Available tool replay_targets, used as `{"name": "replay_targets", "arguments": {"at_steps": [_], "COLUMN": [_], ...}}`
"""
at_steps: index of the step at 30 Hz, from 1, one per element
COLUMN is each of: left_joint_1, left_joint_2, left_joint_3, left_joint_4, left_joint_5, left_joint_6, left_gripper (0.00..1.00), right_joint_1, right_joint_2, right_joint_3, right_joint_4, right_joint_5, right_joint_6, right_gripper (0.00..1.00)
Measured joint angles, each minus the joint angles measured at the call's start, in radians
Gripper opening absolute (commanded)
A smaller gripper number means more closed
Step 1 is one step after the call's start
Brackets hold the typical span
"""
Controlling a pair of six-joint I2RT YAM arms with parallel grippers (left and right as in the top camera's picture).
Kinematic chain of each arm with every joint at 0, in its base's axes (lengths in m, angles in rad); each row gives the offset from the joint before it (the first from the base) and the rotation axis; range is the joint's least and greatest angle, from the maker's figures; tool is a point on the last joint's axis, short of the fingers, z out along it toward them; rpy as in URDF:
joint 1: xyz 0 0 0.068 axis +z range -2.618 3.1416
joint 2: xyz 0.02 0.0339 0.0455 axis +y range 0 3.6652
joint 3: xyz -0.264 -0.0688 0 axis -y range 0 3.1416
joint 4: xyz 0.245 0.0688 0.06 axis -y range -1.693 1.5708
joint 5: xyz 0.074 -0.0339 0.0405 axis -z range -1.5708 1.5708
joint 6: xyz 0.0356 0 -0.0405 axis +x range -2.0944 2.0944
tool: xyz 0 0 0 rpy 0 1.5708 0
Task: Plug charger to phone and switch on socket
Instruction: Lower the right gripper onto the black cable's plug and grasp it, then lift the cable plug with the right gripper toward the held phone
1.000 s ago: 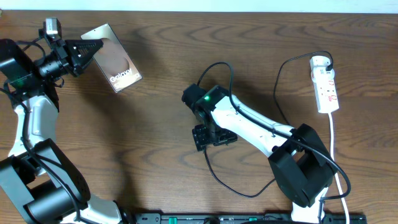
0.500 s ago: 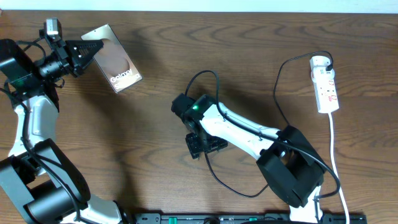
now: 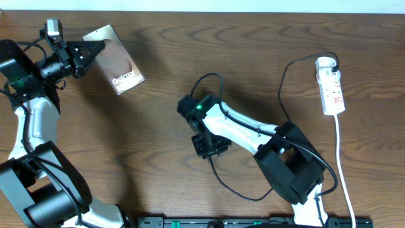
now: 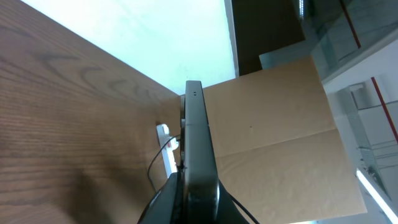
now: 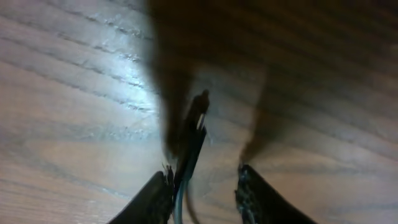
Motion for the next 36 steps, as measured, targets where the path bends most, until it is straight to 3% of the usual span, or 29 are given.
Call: {"name": "replay_targets", "arguments": {"at_steps": [13,26,36], "left_joint_1": [0.000,0.000,0.019], "left_joint_2": [0.000,0.000,0.000], "left_joint_3": [0.000,-0.067,-0.067], "left_joint_4": [0.000,-0.001,0.000], "left_joint_5": [0.000,0.000,0.000], "left_joint_6": [0.008,0.054,0.056], "left_gripper": [0.07,0.07,0.07], "right_joint_1": [-0.011,-0.030,-0.034], "right_joint_2": [0.000,0.010,0.012], "right_joint_3": [0.000,0.000,0.000], "right_joint_4": [0.029,0.041,0.041], "right_joint_5": [-0.008,-0.017,-0.020], "right_joint_6": [-0.005,-0.011,-0.010], "right_gripper": [0.31,0.01,0.01]}}
